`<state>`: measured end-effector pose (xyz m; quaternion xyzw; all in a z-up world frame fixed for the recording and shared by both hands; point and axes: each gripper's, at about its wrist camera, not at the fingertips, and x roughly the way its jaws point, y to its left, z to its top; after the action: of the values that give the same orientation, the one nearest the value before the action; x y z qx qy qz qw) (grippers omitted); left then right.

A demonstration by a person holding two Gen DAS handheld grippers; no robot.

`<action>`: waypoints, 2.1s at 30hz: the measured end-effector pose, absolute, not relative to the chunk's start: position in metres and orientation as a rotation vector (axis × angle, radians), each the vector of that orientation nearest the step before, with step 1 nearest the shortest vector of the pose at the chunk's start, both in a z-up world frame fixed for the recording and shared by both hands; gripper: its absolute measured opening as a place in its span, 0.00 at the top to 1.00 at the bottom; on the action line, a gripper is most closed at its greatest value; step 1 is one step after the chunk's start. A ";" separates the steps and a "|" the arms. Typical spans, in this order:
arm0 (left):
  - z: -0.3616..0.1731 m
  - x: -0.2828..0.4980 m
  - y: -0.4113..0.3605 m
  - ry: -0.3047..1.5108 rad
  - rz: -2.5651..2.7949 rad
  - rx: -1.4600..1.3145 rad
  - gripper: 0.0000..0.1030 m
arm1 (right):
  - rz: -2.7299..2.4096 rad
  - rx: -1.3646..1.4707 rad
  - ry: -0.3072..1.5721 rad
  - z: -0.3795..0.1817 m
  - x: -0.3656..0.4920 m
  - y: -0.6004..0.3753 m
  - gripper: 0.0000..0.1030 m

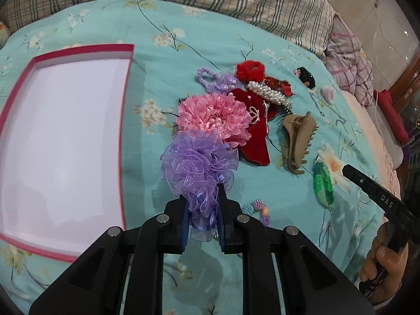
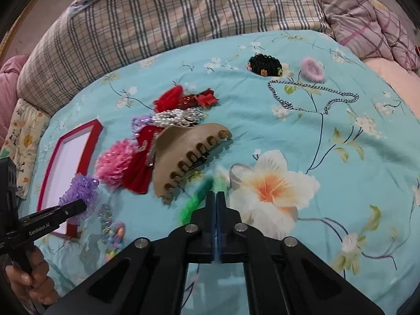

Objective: Organize jewelry
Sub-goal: 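Carry both items into the white box and open both tools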

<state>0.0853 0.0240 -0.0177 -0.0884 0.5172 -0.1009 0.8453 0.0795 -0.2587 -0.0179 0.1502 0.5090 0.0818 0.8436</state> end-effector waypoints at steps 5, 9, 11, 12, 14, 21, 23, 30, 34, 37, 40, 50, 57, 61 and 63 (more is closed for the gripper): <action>-0.009 0.076 0.032 1.059 -0.206 -0.197 0.86 | 0.200 0.287 1.051 -0.003 0.072 -0.246 1.00; -0.005 0.070 0.039 1.042 -0.201 -0.216 0.86 | 0.176 0.249 1.041 -0.001 0.070 -0.242 1.00; -0.004 0.067 0.040 1.037 -0.198 -0.220 0.86 | 0.157 0.231 1.058 -0.006 0.073 -0.243 0.92; -0.004 0.067 0.041 1.037 -0.197 -0.222 0.86 | 0.156 0.236 1.069 -0.010 0.073 -0.244 0.89; -0.005 0.067 0.041 1.038 -0.196 -0.223 0.86 | 0.152 0.239 1.089 -0.018 0.073 -0.244 0.64; -0.004 0.067 0.046 1.033 -0.195 -0.233 0.86 | 0.151 0.258 1.175 -0.053 0.073 -0.241 0.86; -0.003 0.066 0.049 1.030 -0.191 -0.233 0.86 | 0.164 0.302 1.185 -0.060 0.072 -0.244 0.89; 0.004 0.061 0.067 1.007 -0.169 -0.247 0.86 | 0.215 0.302 1.084 -0.023 0.071 -0.232 0.91; 0.009 0.058 0.081 0.993 -0.148 -0.259 0.86 | 0.261 0.290 1.049 -0.004 0.074 -0.214 0.91; 0.012 0.056 0.092 0.983 -0.130 -0.266 0.86 | 0.296 0.277 1.037 0.004 0.077 -0.197 0.91; 0.013 0.054 0.104 0.978 -0.108 -0.273 0.86 | 0.341 0.275 1.036 0.009 0.082 -0.179 0.90; 0.010 0.049 0.159 0.970 -0.008 -0.302 0.86 | 0.578 0.256 1.038 0.021 0.088 -0.075 0.90; 0.000 0.051 0.192 0.974 0.045 -0.329 0.86 | 0.695 0.235 1.059 0.016 0.092 -0.007 0.90; -0.009 0.055 0.205 0.983 0.062 -0.347 0.86 | 0.723 0.229 1.080 0.008 0.097 0.017 0.90; -0.015 0.055 0.210 0.989 0.069 -0.351 0.86 | 0.731 0.222 1.090 0.003 0.099 0.027 0.90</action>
<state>0.0555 0.2104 -0.0148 -0.1673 0.4721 0.0330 0.8649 0.0994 0.0267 0.0030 0.1028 0.5056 0.3391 0.7866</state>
